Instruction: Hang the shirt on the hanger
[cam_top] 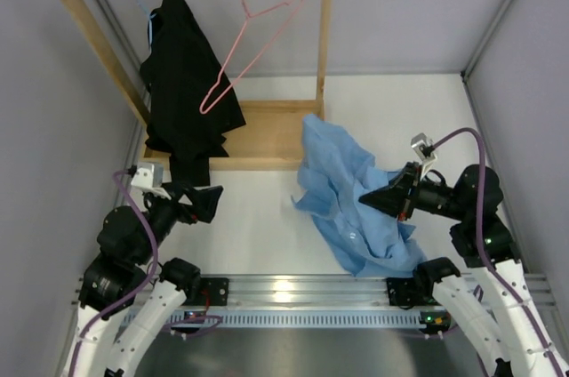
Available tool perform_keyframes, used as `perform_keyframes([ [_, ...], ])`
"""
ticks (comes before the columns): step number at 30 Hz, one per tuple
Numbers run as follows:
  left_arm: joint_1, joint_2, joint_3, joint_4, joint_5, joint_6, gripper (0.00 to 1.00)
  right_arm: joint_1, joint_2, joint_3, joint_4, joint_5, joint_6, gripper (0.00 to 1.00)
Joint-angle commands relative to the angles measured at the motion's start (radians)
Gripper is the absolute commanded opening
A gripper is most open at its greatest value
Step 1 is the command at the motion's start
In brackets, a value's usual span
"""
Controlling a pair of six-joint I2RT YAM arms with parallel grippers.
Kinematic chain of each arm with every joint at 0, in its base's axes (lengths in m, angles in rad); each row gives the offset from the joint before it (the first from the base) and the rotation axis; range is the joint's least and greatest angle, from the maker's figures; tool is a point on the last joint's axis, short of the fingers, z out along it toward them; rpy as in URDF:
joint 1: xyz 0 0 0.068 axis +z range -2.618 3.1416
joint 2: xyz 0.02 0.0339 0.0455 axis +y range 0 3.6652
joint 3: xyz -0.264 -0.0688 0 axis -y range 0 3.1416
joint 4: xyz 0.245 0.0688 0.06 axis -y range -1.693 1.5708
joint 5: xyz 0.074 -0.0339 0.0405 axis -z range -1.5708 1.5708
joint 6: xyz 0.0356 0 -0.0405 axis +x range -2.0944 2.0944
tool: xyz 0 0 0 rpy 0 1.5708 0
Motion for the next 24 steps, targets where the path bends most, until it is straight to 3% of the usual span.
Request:
perform_keyframes([
  [1, -0.001, 0.009, -0.010, 0.071, 0.080, 0.027, 0.98, 0.012, -0.011, 0.008, 0.181, -0.185, 0.130, 0.00],
  [5, -0.001, 0.036, -0.004, 0.074, 0.103, 0.030, 0.98, 0.022, -0.028, -0.010, 0.252, -0.170, 0.201, 0.00],
  [9, 0.000, 0.072, -0.003, 0.074, 0.118, 0.036, 0.98, 0.116, 0.095, -0.050, 0.153, -0.045, 0.092, 0.00],
  [11, 0.000, 0.082, -0.004, 0.073, 0.120, 0.036, 0.98, 0.270, 0.216, -0.049, 0.111, 0.064, -0.012, 0.00],
  [12, 0.000, 0.086, -0.004, 0.073, 0.112, 0.036, 0.98, 0.337, 0.319, -0.014, 0.075, 0.227, -0.040, 0.00],
  [15, 0.000, 0.081, -0.009, 0.071, 0.098, 0.032, 0.98, 0.531, 0.561, 0.074, 0.042, 0.437, -0.140, 0.03],
  [20, 0.000, 0.046, -0.020, 0.071, 0.060, 0.023, 0.98, 0.620, 0.920, 0.353, -0.010, 0.468, -0.259, 0.09],
  [21, 0.000, 0.034, -0.021, 0.071, 0.055, 0.022, 0.98, 0.630, 1.002, 0.397, -0.033, 0.476, -0.279, 0.18],
  [22, 0.000, 0.029, -0.024, 0.071, 0.049, 0.022, 0.98, 0.640, 1.020, 0.446, -0.042, 0.494, -0.295, 0.32],
  [24, 0.000, 0.021, -0.026, 0.071, 0.046, 0.019, 0.98, 0.654, 0.985, 0.435, 0.023, 0.591, -0.277, 0.68],
])
